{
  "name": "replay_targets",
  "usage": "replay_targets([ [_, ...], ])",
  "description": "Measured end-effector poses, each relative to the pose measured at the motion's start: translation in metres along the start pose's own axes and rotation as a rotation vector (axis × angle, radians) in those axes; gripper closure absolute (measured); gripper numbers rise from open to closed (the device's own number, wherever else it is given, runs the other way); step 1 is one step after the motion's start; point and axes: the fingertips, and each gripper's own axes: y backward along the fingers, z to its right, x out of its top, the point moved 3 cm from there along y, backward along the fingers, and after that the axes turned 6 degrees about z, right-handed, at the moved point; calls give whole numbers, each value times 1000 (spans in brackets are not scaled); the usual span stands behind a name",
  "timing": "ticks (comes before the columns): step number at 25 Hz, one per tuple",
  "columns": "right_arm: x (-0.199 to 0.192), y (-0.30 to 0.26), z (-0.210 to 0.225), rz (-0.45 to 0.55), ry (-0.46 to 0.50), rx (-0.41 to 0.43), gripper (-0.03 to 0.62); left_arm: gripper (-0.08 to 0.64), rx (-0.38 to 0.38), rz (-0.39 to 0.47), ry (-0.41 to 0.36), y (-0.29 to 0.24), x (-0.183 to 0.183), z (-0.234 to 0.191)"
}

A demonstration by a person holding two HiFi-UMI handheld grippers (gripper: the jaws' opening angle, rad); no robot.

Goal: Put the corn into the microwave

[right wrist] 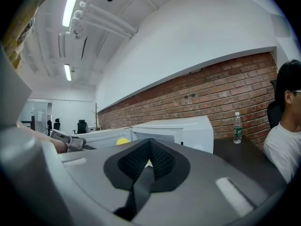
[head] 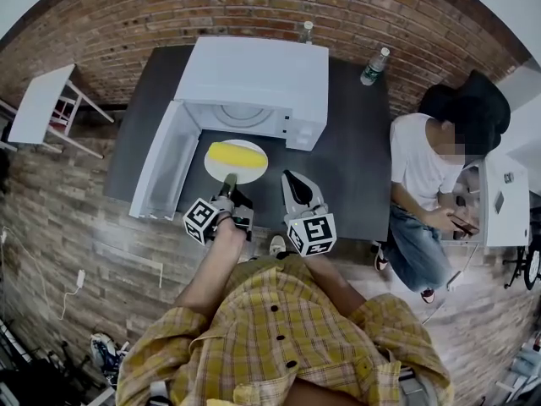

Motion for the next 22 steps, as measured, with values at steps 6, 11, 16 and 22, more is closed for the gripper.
replay_targets([
  [6, -1, -11, 8, -4, -6, -1, 595, 535, 10, 15, 3, -26, 1, -4],
  [11, -4, -18, 10, -8, -5, 15, 595, 535, 15, 31, -9, -49, 5, -14],
  [16, -6, -23, 18, -15, -6, 17, 595, 534, 25, 53, 10, -71, 8, -25],
  [22, -9, -30, 26, -21, 1, 16, 595, 534, 33, 76, 8, -96, 17, -33],
])
